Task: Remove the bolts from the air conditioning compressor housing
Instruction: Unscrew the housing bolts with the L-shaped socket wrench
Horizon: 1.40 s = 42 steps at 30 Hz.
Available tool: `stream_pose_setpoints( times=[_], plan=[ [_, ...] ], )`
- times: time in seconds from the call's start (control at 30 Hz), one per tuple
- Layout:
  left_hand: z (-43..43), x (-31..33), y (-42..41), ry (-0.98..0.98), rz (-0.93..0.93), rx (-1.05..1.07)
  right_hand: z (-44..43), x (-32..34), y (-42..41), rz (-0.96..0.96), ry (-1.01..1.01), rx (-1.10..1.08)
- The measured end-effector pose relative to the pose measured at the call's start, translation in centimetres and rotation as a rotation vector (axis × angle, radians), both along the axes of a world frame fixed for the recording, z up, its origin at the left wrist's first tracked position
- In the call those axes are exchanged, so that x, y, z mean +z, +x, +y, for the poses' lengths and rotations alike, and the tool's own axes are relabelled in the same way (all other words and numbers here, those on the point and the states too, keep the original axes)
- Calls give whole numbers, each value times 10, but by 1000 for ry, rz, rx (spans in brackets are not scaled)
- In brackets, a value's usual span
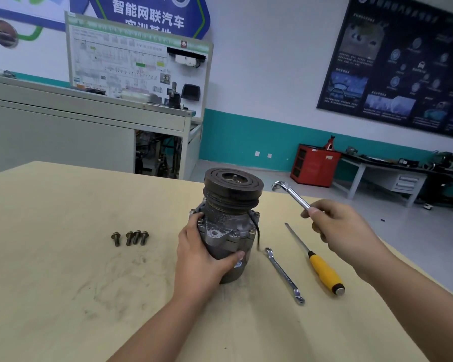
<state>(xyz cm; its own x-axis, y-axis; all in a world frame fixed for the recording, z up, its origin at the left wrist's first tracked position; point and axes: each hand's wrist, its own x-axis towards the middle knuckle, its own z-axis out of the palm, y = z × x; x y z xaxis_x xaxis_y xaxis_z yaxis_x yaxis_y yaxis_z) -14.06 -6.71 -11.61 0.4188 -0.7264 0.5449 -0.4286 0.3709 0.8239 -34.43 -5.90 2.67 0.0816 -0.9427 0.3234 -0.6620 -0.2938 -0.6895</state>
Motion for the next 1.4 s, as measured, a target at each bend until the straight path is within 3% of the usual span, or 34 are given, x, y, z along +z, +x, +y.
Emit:
stream_pose_setpoints(
  times=[0.3, 0.83, 1.23, 1.4],
  plan=[
    [0, 0, -1, 7, 10, 14, 45, 8, 19, 290, 64, 82],
    [-2, -3, -1, -33, 7, 2, 48, 10, 44, 575, 251, 50],
    [-3, -3, -1, -34, 3, 1, 51, 30, 69, 1262, 76, 250],
    [-5, -3, -1, -45, -4, -6, 45, 30, 62, 1035, 153, 180]
  ],
)
